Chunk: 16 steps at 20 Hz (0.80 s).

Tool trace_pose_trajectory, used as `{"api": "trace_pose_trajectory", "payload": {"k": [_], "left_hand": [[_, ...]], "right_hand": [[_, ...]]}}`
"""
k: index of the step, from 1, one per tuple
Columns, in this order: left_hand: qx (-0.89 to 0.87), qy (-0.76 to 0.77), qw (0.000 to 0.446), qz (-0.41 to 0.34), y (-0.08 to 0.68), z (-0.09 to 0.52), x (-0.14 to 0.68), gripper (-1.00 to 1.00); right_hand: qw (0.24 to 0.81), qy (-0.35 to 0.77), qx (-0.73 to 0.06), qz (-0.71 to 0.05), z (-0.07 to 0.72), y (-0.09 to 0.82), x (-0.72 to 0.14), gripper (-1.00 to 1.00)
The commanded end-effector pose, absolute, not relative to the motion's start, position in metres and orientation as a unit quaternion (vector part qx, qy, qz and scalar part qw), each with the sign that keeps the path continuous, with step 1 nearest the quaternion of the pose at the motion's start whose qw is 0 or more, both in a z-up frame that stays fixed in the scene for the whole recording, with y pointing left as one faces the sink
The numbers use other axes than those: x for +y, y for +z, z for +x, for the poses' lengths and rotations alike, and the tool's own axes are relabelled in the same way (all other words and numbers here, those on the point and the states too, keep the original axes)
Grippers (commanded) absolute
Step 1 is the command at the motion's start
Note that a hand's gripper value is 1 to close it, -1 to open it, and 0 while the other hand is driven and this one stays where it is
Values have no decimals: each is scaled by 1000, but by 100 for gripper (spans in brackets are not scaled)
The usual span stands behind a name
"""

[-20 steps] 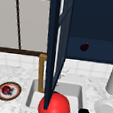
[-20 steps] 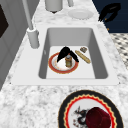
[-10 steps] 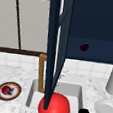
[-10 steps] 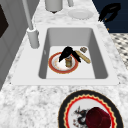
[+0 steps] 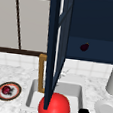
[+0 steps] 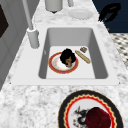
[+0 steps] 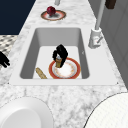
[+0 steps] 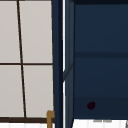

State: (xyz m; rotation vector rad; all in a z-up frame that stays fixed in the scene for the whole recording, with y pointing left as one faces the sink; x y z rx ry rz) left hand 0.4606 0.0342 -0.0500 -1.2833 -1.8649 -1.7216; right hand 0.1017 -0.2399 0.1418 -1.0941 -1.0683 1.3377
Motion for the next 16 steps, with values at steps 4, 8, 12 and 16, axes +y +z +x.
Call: {"api": "trace_pose_trajectory", "payload": {"k": [4, 8, 12, 16], "left_hand": [[-653, -602, 144, -437, -42, 469, 32, 100], [-657, -606, 140, -426, -13, 465, 39, 100], [-662, -599, 157, -423, 12, 456, 61, 100], [-667, -589, 176, -421, 26, 458, 76, 100]], "right_hand": [[527, 560, -447, -458, 102, 142, -240, 0], [527, 560, -447, -458, 102, 142, -240, 0], [527, 560, -447, -458, 102, 142, -240, 0], [527, 560, -447, -458, 102, 142, -240, 0]]}}
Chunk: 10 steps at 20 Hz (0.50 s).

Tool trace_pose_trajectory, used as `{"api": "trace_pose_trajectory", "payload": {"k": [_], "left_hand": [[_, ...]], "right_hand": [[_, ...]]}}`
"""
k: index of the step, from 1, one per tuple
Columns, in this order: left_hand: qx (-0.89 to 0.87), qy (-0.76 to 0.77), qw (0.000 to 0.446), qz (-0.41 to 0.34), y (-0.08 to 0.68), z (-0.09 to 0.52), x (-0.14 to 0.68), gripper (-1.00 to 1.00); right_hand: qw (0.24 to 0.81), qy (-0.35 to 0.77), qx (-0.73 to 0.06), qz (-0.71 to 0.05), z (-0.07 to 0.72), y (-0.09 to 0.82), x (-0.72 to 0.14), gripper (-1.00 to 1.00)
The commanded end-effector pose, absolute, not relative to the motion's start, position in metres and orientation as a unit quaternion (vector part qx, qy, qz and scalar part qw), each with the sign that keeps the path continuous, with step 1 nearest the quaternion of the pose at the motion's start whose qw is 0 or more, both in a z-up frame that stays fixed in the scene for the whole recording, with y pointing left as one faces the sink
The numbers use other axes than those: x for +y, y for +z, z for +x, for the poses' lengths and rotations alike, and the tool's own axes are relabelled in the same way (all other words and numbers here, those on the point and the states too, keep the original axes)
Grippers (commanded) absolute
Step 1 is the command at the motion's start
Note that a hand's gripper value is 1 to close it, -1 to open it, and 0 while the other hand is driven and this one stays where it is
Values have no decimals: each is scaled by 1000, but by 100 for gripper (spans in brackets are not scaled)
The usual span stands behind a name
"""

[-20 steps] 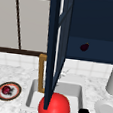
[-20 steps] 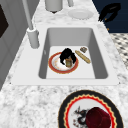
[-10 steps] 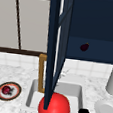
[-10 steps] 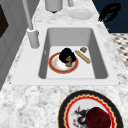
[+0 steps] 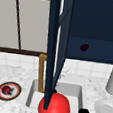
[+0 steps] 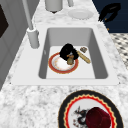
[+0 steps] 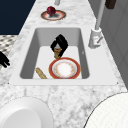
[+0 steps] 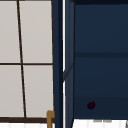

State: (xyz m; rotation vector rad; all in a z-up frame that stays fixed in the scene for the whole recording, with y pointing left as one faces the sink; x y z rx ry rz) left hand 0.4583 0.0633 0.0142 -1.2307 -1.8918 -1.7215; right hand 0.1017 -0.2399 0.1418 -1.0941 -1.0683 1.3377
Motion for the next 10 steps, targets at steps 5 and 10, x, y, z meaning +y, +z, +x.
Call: {"api": "trace_pose_trajectory", "payload": {"k": [5, 10], "left_hand": [[-670, -588, 181, -415, 44, 459, 95, 100], [-667, -588, 190, -416, 63, 465, 111, 100]], "right_hand": [[527, 560, -447, -458, 102, 142, -240, 0], [527, 560, -447, -458, 102, 142, -240, 0]]}}
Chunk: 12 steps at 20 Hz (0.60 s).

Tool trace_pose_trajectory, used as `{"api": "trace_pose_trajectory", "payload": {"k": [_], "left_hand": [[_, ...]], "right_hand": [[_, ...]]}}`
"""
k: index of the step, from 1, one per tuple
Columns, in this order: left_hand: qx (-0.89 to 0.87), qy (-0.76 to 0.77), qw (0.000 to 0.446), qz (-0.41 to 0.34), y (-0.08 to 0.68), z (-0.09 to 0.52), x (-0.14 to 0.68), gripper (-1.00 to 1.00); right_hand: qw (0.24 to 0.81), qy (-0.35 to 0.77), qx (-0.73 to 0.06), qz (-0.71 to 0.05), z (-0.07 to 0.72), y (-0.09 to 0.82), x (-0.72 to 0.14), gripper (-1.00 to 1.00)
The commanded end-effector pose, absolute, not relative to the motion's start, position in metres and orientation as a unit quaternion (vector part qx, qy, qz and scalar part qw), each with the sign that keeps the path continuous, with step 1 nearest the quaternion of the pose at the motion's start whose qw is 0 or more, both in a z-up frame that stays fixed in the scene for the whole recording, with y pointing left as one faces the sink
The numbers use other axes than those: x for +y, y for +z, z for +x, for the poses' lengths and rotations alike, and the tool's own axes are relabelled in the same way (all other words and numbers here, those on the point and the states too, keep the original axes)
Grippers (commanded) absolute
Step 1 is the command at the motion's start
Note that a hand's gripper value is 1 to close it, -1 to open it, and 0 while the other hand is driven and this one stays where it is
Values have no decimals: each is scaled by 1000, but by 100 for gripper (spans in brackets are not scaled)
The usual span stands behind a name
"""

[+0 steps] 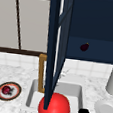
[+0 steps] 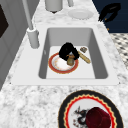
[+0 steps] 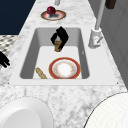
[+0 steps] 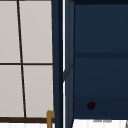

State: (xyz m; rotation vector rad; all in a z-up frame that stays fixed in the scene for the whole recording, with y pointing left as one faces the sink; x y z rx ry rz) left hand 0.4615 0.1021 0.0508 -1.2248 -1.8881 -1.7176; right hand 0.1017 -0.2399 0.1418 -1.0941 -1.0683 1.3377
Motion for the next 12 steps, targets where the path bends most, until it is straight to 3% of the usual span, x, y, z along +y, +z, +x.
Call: {"api": "trace_pose_trajectory", "payload": {"k": [1, 12], "left_hand": [[-667, -588, 190, -417, 68, 466, 114, 100], [-669, -586, 189, -416, 124, 477, 150, 100]], "right_hand": [[527, 560, -447, -458, 102, 142, -240, 0], [527, 560, -447, -458, 102, 142, -240, 0]]}}
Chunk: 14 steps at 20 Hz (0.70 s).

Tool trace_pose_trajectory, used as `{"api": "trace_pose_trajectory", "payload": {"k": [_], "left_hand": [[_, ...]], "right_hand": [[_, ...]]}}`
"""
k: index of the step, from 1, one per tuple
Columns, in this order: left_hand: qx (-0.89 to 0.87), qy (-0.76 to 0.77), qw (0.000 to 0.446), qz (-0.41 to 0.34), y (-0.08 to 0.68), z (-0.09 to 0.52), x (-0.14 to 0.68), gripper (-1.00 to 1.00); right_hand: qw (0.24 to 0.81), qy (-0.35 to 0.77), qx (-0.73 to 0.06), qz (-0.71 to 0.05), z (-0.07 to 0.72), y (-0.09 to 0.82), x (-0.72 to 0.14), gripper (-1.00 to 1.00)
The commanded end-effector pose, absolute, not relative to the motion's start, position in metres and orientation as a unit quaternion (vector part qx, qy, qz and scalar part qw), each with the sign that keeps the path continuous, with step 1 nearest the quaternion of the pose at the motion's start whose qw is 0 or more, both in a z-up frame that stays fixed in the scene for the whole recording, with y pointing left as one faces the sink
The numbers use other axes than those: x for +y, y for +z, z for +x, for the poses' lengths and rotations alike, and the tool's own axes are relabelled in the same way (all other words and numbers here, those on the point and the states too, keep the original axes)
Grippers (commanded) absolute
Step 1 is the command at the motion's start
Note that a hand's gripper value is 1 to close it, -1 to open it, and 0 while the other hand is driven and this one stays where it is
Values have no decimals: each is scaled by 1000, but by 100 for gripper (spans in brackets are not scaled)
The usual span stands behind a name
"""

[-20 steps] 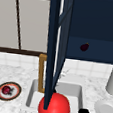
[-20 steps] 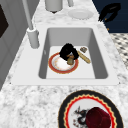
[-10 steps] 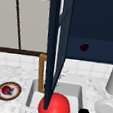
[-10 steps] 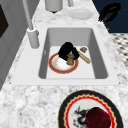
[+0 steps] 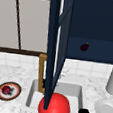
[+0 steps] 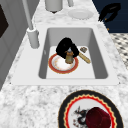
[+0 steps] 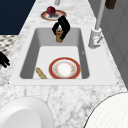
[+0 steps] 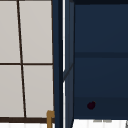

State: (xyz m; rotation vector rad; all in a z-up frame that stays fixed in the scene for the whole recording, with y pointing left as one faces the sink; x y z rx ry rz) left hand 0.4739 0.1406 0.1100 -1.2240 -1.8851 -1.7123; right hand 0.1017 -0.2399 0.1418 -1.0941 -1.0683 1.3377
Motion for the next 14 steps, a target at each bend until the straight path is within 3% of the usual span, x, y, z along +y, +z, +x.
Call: {"api": "trace_pose_trajectory", "payload": {"k": [1, 14], "left_hand": [[-669, -586, 191, -416, 129, 479, 152, 100], [-662, -582, 196, -430, 189, 491, 201, 100]], "right_hand": [[527, 560, -447, -458, 102, 142, -240, 0], [527, 560, -447, -458, 102, 142, -240, 0]]}}
